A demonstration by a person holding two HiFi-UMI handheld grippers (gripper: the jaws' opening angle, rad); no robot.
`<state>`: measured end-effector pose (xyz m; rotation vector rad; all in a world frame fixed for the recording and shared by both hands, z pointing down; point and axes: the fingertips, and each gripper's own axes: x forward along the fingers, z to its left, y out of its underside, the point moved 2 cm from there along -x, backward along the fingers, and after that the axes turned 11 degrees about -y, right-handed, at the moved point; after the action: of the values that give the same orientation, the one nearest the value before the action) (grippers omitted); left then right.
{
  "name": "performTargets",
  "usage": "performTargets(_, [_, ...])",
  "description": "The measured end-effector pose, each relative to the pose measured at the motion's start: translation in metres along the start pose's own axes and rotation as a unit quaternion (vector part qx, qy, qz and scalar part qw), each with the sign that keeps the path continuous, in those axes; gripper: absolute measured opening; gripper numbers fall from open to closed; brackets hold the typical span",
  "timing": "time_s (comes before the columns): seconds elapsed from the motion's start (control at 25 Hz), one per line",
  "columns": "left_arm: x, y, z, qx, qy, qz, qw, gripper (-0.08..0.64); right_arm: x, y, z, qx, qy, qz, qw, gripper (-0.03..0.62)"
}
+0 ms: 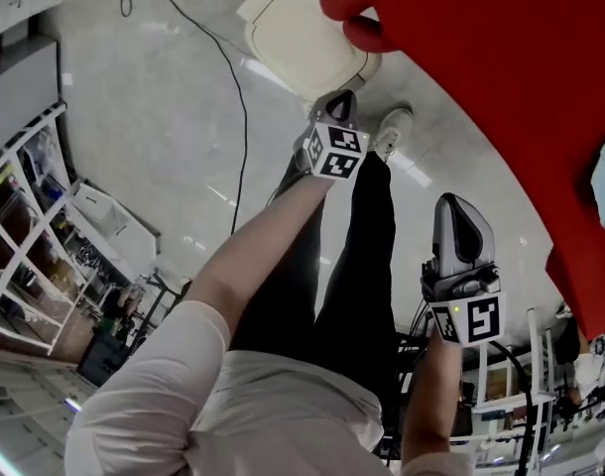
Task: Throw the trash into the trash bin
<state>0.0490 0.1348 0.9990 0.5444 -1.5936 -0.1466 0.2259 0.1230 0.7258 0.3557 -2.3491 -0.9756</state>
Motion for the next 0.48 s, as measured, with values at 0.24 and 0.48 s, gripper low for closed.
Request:
performTargets(0.24, [0.021, 0.011, -0.007, 0.037, -0.053, 0.025, 0.9976, -0.001, -0.005, 0.006, -0.018, 0.006, 0.008, 0.003, 1.000, -0.002])
performTargets(0.48, [0.024, 0.011, -0.012, 0.026, -0.101, 0.041, 0.9937, -0.016, -0.005, 0.010, -0.023, 0.007, 0.004, 0.006, 1.000, -0.002])
